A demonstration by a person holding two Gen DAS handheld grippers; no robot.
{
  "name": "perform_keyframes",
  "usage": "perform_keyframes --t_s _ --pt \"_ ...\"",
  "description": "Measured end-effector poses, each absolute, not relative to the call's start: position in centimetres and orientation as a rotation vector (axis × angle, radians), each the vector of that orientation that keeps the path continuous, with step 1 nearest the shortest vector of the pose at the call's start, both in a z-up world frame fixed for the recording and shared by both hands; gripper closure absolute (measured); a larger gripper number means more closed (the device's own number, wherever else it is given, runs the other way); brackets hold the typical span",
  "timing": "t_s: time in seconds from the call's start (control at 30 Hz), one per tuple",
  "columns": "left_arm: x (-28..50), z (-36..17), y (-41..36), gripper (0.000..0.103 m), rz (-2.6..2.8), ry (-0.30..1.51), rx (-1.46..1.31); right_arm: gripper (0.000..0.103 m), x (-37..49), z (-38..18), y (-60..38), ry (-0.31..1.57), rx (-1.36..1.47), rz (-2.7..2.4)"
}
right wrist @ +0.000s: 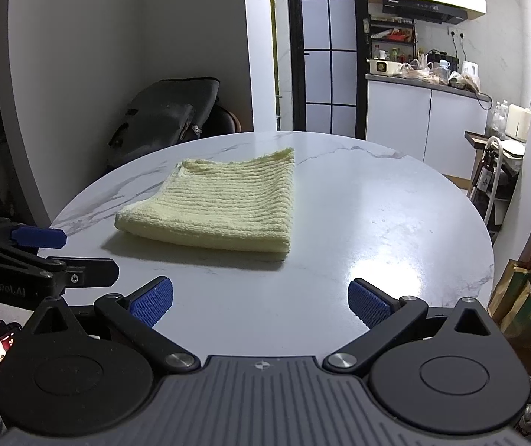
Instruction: Fold towel
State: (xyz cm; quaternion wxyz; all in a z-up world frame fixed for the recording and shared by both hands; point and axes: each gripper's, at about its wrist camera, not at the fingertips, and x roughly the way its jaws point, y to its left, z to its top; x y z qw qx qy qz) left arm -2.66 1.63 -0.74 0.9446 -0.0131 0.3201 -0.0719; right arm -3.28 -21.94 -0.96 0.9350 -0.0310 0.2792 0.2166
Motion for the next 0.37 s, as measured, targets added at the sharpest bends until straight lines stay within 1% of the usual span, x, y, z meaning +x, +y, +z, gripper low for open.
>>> perform_keyframes --t_s 0.37 --pt "-3.1 -0.5 2.6 0.0 -0.152 0.606 -0.043 0.0 -2.6 0.0 -20.8 0.596 -0.055 0.459"
